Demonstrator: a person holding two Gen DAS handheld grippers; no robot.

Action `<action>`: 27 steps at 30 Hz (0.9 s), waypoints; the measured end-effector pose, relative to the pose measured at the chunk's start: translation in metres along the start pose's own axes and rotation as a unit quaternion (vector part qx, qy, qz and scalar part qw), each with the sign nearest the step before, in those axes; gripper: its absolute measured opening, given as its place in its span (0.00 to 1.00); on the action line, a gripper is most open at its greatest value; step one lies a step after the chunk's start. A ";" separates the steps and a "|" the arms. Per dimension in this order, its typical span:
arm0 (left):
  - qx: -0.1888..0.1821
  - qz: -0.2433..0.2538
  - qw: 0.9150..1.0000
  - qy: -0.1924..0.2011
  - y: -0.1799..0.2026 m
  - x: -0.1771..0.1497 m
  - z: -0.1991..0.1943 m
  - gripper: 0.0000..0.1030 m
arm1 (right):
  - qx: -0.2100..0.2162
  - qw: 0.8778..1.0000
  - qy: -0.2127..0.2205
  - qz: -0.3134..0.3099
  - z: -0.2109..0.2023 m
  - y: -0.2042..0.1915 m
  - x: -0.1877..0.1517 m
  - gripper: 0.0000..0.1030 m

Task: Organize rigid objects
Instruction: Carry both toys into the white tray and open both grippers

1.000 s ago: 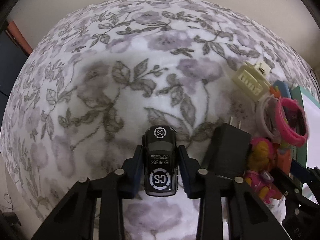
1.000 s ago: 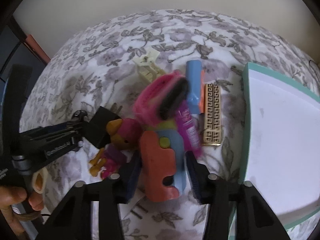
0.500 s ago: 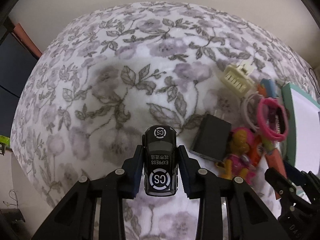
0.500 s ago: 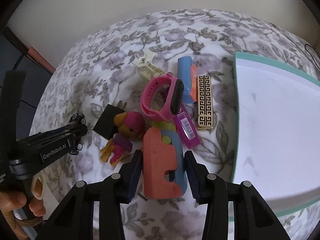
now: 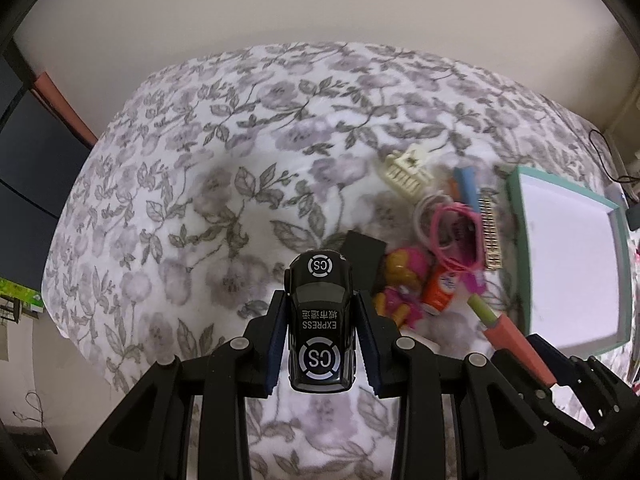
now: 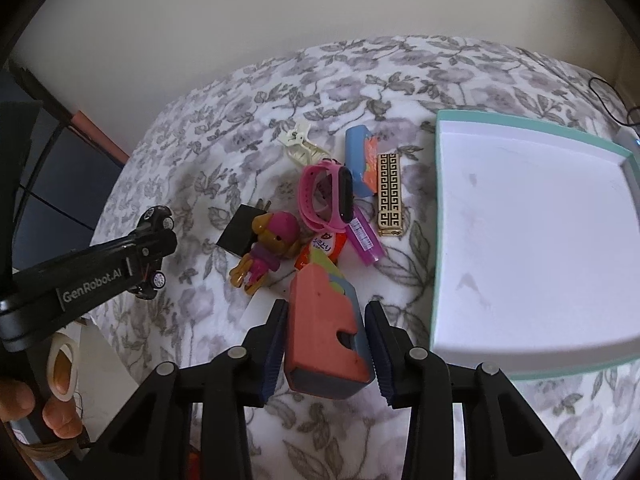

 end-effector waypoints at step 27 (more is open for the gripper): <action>-0.076 0.096 0.992 0.025 0.182 0.020 -0.004 0.34 | -0.172 0.963 0.109 0.177 -0.063 0.168 0.036 0.40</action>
Point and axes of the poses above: each gripper's, at about its wrist camera, not at the fingertips, and z roughly the way its jaws point, y to its right, x to its top, the point moved 4 cm from there along z, roughly the way its jaws point, and after that the axes turned 5 degrees about z, right-handed, at the moved point
